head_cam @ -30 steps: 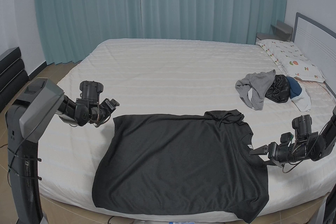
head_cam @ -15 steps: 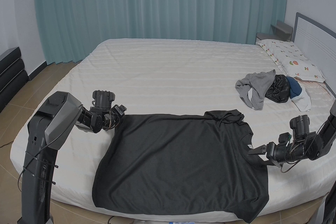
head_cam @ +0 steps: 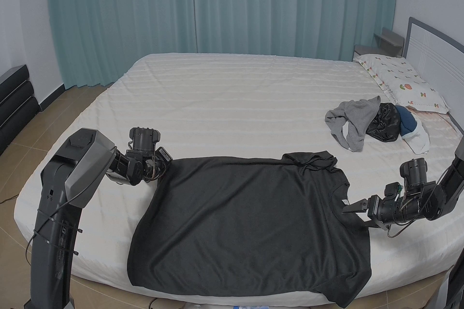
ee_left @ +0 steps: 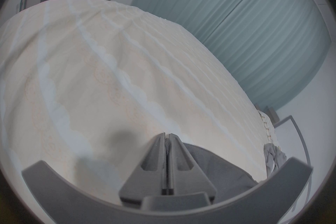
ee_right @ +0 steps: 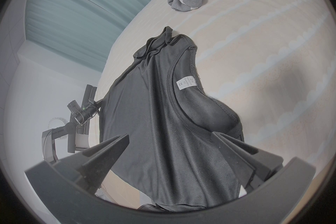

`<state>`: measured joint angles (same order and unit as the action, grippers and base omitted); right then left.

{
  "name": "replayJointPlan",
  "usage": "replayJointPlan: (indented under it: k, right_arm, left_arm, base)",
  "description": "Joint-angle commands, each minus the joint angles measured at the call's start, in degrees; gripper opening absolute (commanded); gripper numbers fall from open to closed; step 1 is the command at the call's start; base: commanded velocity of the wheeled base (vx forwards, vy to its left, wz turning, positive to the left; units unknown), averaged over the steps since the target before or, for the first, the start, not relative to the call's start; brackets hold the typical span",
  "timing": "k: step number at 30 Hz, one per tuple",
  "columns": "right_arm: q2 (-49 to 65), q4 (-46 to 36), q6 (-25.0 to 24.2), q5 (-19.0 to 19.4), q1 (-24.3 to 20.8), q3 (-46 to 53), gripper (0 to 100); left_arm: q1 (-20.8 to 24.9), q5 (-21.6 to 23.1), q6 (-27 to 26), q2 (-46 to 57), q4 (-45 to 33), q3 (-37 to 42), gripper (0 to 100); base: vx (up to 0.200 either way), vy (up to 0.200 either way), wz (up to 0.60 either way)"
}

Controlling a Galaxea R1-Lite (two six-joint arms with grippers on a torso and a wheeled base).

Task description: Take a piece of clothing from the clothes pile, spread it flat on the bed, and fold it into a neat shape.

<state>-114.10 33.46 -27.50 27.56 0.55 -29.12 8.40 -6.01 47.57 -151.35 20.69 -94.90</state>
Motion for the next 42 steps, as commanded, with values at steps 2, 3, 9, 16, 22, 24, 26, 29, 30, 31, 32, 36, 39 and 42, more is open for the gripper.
replayJointPlan:
  k: [2,3,9,16,22,24,26,29,30,31,32,36,39,42]
  right_arm:
    - [-0.1,0.0,0.0,0.0,0.1,-0.1,100]
    - [-0.1,0.0,0.0,0.0,0.1,-0.1,100]
    - [0.3,0.0,0.0,0.0,0.1,-0.1,100]
    - [0.8,1.2,-2.3,0.0,0.0,0.0,100]
    - [0.8,4.6,-3.8,-0.1,0.0,0.8,100]
    - [0.8,4.6,-3.8,-0.1,0.0,0.8,100]
    - [1.4,4.7,-3.9,-0.1,0.1,0.9,100]
    - [1.0,4.7,-4.2,0.0,-0.1,0.9,100]
    - [0.8,4.8,-4.3,-0.1,-0.9,0.9,100]
    - [0.7,4.8,-4.4,-0.1,-1.2,0.9,100]
    - [0.7,4.9,-4.8,-0.2,-1.4,0.9,100]
    - [1.1,4.9,-5.7,-0.2,-1.6,1.0,100]
    - [1.3,4.9,-5.8,-0.2,-1.5,0.9,100]
    - [1.3,4.9,-5.8,-0.2,-1.5,0.9,100]
  left_arm:
    - [0.2,-2.0,1.2,0.5,0.2,-0.1,0]
    - [0.2,-2.5,1.3,0.5,0.3,-0.2,0]
    - [0.2,-3.9,2.0,0.8,2.5,0.5,0]
    - [0.0,-5.2,2.1,3.1,2.7,0.4,0]
    - [-0.6,-5.2,0.2,4.4,2.5,-1.2,0]
    - [-0.6,-5.2,0.2,4.4,2.5,-1.2,0]
    - [-1.8,-5.2,-1.6,4.3,2.3,-2.2,0]
    - [-3.0,-5.2,-2.2,4.1,2.3,-3.9,0]
    - [-3.2,-5.2,-2.3,4.0,2.3,-4.7,0]
    - [-3.3,-5.2,-2.3,3.8,2.3,-5.3,0]
    - [-3.4,-5.2,-2.3,3.7,2.3,-6.2,0]
    - [-4.0,-5.2,-3.4,3.5,2.1,-9.0,0]
    - [-4.3,-5.3,-5.4,2.9,1.5,-11.0,0]
    - [-4.2,-5.9,-5.7,1.7,0.9,-12.3,0]
  base:
    - [0.0,0.0,0.0]
    - [0.0,0.0,0.0]
    - [0.0,0.0,0.0]
    - [0.0,0.0,0.0]
    - [0.0,0.0,0.0]
    - [0.0,0.0,0.0]
    - [0.0,0.0,0.0]
    - [0.0,0.0,0.0]
    - [0.0,0.0,0.0]
    - [0.0,0.0,0.0]
    - [0.0,0.0,0.0]
    - [0.0,0.0,0.0]
    - [0.0,0.0,0.0]
    - [0.0,0.0,0.0]
